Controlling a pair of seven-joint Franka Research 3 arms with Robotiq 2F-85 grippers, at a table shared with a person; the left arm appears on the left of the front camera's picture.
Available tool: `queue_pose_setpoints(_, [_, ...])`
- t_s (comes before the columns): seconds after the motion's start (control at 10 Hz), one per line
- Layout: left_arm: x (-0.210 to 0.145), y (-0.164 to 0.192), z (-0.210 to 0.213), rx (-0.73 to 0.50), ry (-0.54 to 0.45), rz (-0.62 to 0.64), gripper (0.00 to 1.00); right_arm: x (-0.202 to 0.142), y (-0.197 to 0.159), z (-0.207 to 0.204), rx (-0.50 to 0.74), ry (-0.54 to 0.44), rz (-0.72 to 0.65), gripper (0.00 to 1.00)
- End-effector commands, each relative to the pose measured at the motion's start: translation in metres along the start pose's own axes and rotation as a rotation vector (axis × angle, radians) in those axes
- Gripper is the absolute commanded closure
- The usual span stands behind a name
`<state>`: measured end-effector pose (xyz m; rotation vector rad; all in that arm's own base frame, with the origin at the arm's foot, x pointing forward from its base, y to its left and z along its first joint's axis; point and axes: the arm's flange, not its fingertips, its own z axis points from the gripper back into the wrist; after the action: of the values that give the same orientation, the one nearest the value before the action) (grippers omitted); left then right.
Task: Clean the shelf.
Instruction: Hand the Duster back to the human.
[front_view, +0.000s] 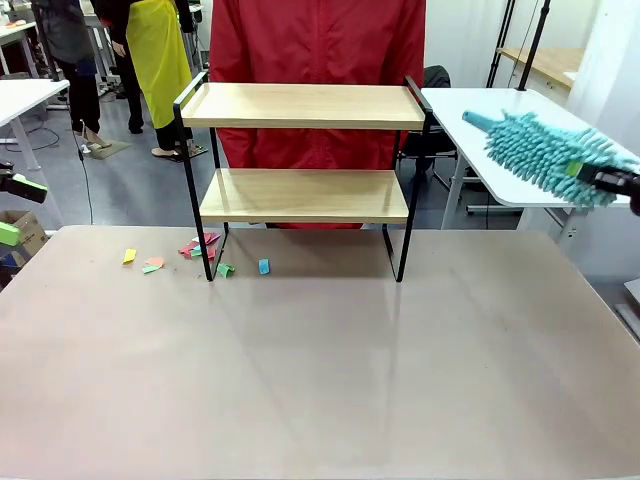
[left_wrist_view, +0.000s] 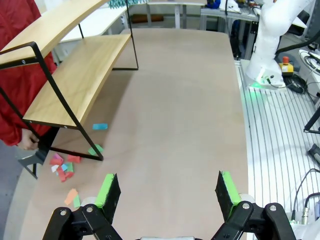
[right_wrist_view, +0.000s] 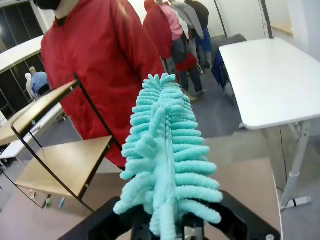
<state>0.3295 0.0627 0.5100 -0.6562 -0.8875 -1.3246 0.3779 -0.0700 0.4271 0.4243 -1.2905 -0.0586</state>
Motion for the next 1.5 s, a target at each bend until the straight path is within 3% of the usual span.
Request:
queue_pose_setpoints(0.0, [0.001, 0.001, -0.001, 0.004, -0.033, -0.018, 0.00, -0.046, 0.007, 0.057, -0.039, -0.017, 0.029, 0.84])
queue_pose_setpoints(0.1, [0.001, 0.001, -0.001, 0.004, -0.033, -0.018, 0.00, -0.043, 0.006, 0.058, -0.062, -0.044, 0.048, 0.84])
queue_pose_setpoints(0.2, [0.001, 0.001, -0.001, 0.004, -0.033, -0.018, 0.00, -0.039, 0.012, 0.052, 0.035, -0.031, 0.083, 0.84])
queue_pose_setpoints(0.3, [0.001, 0.001, -0.001, 0.004, -0.033, -0.018, 0.00, -0.005, -0.006, 0.002, -0.023, 0.010, 0.011, 0.84])
queue_pose_setpoints(1.4, [0.001, 0.001, -0.001, 0.004, -0.033, -0.018, 0.00, -0.005, -0.006, 0.002, -0.023, 0.010, 0.011, 0.84])
